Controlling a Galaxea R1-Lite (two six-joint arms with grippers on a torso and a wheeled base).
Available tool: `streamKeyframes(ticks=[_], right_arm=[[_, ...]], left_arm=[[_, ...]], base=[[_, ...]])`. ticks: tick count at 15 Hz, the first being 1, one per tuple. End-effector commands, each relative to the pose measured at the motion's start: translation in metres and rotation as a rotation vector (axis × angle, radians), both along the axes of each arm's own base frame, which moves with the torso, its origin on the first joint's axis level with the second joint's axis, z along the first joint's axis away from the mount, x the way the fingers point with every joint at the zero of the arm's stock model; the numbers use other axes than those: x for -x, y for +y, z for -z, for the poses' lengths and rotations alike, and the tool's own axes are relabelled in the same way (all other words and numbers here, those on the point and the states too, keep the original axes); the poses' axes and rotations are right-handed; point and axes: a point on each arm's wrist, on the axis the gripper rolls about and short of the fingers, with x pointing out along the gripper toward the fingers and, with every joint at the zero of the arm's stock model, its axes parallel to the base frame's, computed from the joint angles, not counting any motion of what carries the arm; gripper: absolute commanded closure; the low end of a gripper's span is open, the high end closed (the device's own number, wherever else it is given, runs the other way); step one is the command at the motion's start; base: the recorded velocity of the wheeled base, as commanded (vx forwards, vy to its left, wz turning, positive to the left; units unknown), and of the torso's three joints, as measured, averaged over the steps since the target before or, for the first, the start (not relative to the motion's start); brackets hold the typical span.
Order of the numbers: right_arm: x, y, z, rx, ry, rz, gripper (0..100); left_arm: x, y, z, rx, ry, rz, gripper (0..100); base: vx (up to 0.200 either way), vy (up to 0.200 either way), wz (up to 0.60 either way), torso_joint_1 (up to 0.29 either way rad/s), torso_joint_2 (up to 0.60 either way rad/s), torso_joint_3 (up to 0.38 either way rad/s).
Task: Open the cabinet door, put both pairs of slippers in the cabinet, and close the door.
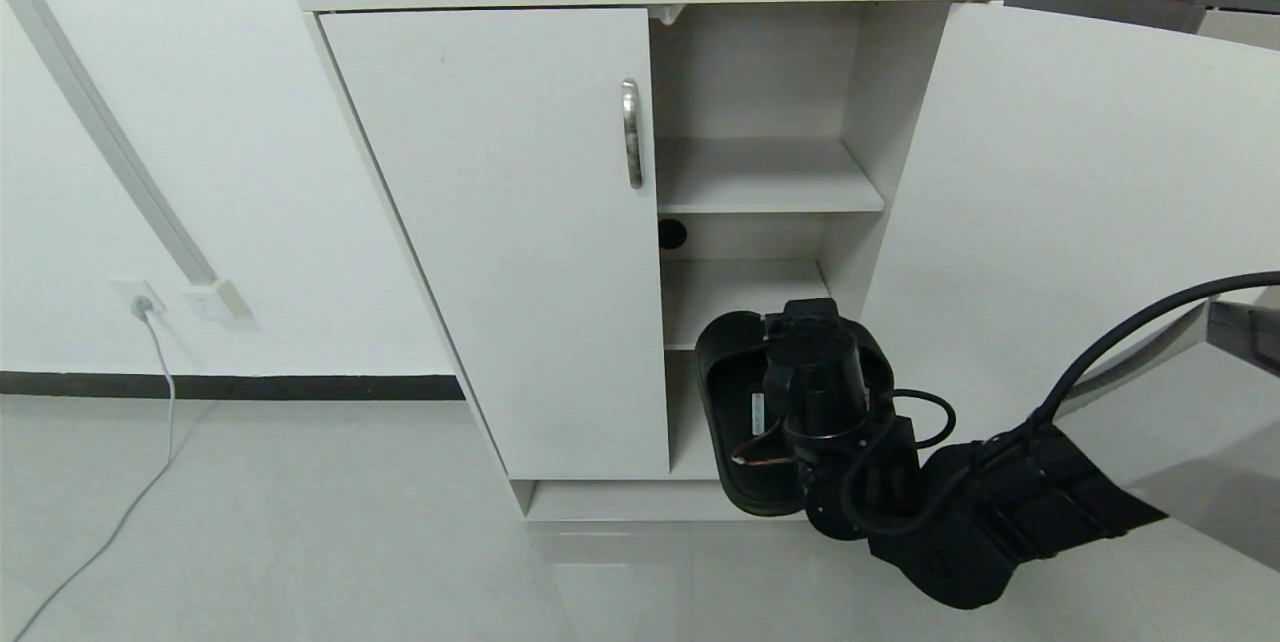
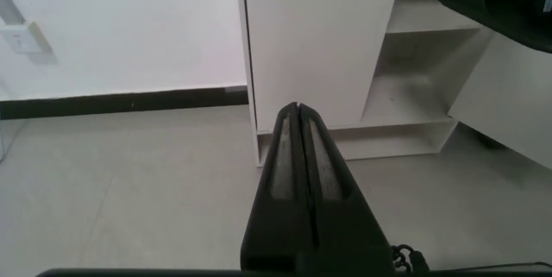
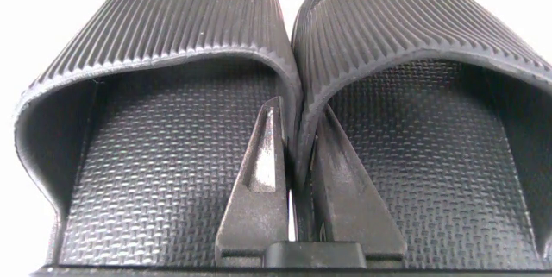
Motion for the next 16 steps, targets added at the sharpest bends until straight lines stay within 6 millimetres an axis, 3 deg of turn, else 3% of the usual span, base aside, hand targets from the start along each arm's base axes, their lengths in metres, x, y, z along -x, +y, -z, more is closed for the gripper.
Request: streamKeyframes(ticks=[1, 13, 16], right_arm=[[-0.0021, 0.0024, 0.0085, 0.006, 0.006, -0.003, 100], [-0.0080, 0.0096, 0.0090, -0.023, -0.030, -0.062, 100], [-0.0016, 0.0029, 0.0082, -0.005, -0.095, -0.064, 100]], left_arm=[[-0.0002, 0.0000, -0.0001, 0.000, 0.002, 0.000, 100], [-0.0002, 0.0000, -0.0001, 0.000, 0.002, 0.000, 100], [-0.0002, 0.0000, 0.0003, 0.000, 0.002, 0.000, 100]], base=[[0.000, 0.000, 0.00, 0.002, 0.00, -0.149], [0.000, 0.000, 0.00, 0.002, 0.00, -0.192], [0.000, 0.000, 0.00, 0.003, 0.00, -0.089]])
